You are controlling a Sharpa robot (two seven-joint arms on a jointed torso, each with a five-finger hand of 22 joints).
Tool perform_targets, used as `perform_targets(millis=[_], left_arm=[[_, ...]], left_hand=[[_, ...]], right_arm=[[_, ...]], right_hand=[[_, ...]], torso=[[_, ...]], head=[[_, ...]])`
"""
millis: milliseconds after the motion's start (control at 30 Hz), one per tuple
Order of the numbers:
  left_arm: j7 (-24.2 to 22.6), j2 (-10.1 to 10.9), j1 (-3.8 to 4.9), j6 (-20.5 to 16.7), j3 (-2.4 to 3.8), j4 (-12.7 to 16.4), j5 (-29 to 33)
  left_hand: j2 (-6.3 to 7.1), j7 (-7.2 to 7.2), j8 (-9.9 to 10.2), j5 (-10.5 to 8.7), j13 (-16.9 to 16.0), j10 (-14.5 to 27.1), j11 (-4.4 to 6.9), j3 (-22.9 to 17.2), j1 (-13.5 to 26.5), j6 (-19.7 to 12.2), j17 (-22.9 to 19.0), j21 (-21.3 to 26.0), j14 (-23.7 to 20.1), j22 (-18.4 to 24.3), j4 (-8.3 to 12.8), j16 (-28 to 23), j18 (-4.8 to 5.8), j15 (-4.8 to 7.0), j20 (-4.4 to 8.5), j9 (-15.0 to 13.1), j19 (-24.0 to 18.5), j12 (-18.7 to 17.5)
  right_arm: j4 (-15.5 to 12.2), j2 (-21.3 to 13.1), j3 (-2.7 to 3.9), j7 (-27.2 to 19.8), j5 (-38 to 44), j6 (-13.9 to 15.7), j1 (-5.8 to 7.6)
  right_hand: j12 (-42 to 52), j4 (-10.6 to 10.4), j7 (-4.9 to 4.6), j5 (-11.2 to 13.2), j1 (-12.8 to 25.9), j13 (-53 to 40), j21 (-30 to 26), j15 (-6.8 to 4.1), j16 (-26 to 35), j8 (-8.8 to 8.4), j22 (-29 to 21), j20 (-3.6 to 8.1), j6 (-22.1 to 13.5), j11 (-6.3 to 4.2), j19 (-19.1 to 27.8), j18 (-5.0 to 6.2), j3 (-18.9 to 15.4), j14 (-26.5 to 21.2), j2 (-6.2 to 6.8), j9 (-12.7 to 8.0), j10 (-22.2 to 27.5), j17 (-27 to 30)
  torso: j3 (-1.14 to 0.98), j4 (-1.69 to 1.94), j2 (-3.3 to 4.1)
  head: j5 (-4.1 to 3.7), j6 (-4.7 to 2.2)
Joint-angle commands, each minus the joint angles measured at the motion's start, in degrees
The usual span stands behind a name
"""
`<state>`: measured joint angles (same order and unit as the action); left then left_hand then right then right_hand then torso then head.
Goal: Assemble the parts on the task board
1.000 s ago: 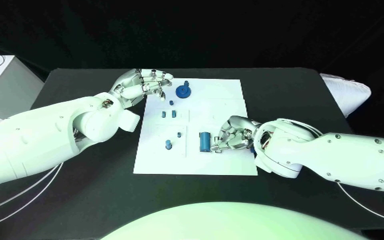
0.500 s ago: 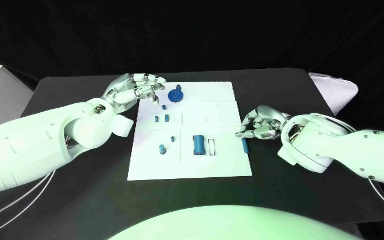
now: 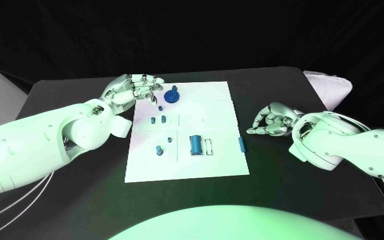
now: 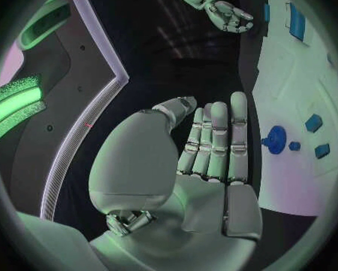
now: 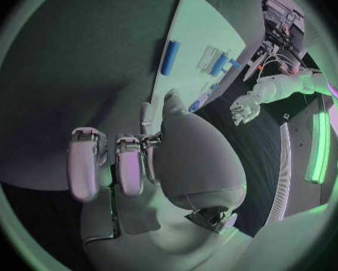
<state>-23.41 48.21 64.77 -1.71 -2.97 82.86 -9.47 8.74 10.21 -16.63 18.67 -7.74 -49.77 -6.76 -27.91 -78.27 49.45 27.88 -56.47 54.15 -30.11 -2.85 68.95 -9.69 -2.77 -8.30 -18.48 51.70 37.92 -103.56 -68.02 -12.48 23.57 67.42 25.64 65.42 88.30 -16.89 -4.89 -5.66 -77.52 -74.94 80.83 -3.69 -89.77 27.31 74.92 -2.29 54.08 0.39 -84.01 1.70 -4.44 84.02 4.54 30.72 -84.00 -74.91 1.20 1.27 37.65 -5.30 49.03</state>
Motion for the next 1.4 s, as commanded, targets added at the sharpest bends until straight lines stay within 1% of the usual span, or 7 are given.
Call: perform_targets(millis=[33, 300, 467, 633, 933, 1300, 1400], left_arm=[[-0.37, -0.08, -0.05, 0.94, 0.02, 0.07, 0.29], [-0.14, 0.05, -0.06, 1.22, 0.02, 0.13, 0.29], [-0.07, 0.12, -0.07, 1.34, 0.01, 0.14, 0.29], [-0.04, 0.12, -0.07, 1.41, 0.01, 0.14, 0.29], [0.01, 0.22, -0.07, 1.40, 0.01, 0.16, 0.29], [0.04, 0.34, -0.07, 1.38, 0.01, 0.24, 0.29], [0.04, 0.35, -0.07, 1.39, 0.01, 0.26, 0.29]], left_hand=[[0.04, 0.16, 0.21, 0.11, 0.08, -0.33, 0.01, -0.06, -0.48, -0.05, 0.09, 0.32, 0.07, 0.05, -0.40, -0.09, -0.90, -0.16, -0.05, 0.09, 0.44, -0.31], [0.04, 0.16, 0.21, 0.11, 0.08, -0.33, 0.01, -0.06, -0.48, -0.05, 0.09, 0.32, 0.07, 0.05, -0.40, -0.09, -0.90, -0.16, -0.05, 0.09, 0.44, -0.31], [0.04, 0.16, 0.21, 0.11, 0.08, -0.33, 0.01, -0.06, -0.48, -0.05, 0.09, 0.32, 0.07, 0.05, -0.40, -0.09, -0.90, -0.16, -0.05, 0.09, 0.44, -0.31], [0.04, 0.16, 0.22, 0.11, 0.09, -0.33, 0.01, -0.04, -0.48, -0.05, 0.09, 0.36, 0.06, 0.07, -0.45, -0.10, -0.90, -0.16, -0.05, 0.09, 0.45, -0.33], [0.04, 0.16, 0.22, 0.11, 0.09, -0.33, 0.01, -0.04, -0.48, -0.05, 0.09, 0.36, 0.06, 0.07, -0.45, -0.10, -0.90, -0.16, -0.05, 0.09, 0.45, -0.33], [0.04, 0.16, 0.22, 0.11, 0.09, -0.33, 0.01, -0.04, -0.48, -0.05, 0.09, 0.36, 0.06, 0.07, -0.45, -0.10, -0.90, -0.16, -0.05, 0.09, 0.45, -0.33], [0.04, 0.16, 0.22, 0.11, 0.09, -0.33, 0.01, -0.04, -0.48, -0.05, 0.09, 0.36, 0.06, 0.07, -0.45, -0.10, -0.90, -0.16, -0.05, 0.09, 0.45, -0.33]], right_arm=[[0.22, 0.70, -0.04, 1.18, 1.94, -2.18, -0.66], [0.28, 2.39, -0.05, 0.80, 1.04, -2.22, -2.36], [0.08, 3.02, -0.05, 0.64, 0.82, -2.36, -3.00], [-0.11, 3.43, -0.05, 0.64, 0.61, -2.81, -3.26], [0.60, 3.92, -0.06, 1.07, 1.24, -3.97, -3.50], [1.24, 4.65, -0.10, 1.46, 2.14, -5.38, -3.82], [1.33, 4.88, -0.12, 1.54, 2.23, -5.51, -3.90]], right_hand=[[-0.10, 0.07, -0.06, 0.23, 0.70, -13.92, -0.32, 0.58, -0.23, -0.56, 12.77, -0.50, 0.28, 0.28, -4.00, 0.00, 0.58, 5.98, 0.06, -0.16, -4.79, -15.09], [-0.01, 0.05, -0.15, -0.50, 2.43, -13.98, -0.40, 0.65, -0.23, -1.57, 12.76, -0.59, 0.48, 0.38, -4.00, 0.02, 1.37, 5.98, -0.76, -0.87, -4.86, -15.09], [0.13, 0.04, -0.12, -0.76, 3.85, -14.08, -0.22, 0.64, -0.23, -1.93, 12.81, -0.61, 0.89, 0.35, -4.06, -0.01, 1.55, 5.98, -1.15, -1.17, -4.96, -15.09], [0.18, 0.03, -0.05, -0.84, 4.81, -14.11, -0.22, 0.62, -0.23, -2.10, 12.81, -0.60, 1.20, 0.31, -4.07, -0.01, 1.60, 5.98, -1.25, -1.32, -5.00, -15.09], [0.21, 0.09, 0.00, -0.89, 4.88, -14.13, -0.15, 0.61, -0.23, -2.08, 12.83, -0.59, 1.35, 0.27, -4.09, -0.02, 1.66, 5.98, -1.28, -1.33, -5.02, -15.09], [0.27, 0.33, 0.19, -1.05, 4.09, -14.17, -0.05, 0.48, -0.23, -2.11, 12.86, -0.52, 1.77, 0.11, -4.11, -0.04, 2.08, 5.98, -1.09, -1.42, -5.07, -15.09], [0.26, 0.43, 0.28, -1.13, 3.10, -14.17, 0.00, 0.39, -0.23, -2.18, 12.88, -0.45, 2.02, 0.02, -4.13, -0.05, 2.53, 5.98, -1.01, -1.51, -5.06, -15.09]], torso=[[0.08, 0.08, 0.07], [0.13, 0.30, 0.02], [0.13, 0.10, 0.04], [0.10, 0.07, 0.04], [0.10, 0.14, 0.07], [0.11, 0.13, 0.06], [0.10, 0.12, 0.07]], head=[[-0.06, 0.13], [0.07, 0.46], [0.37, 0.57], [0.30, 0.57], [0.32, 0.71], [0.47, 0.87], [0.51, 0.94]])
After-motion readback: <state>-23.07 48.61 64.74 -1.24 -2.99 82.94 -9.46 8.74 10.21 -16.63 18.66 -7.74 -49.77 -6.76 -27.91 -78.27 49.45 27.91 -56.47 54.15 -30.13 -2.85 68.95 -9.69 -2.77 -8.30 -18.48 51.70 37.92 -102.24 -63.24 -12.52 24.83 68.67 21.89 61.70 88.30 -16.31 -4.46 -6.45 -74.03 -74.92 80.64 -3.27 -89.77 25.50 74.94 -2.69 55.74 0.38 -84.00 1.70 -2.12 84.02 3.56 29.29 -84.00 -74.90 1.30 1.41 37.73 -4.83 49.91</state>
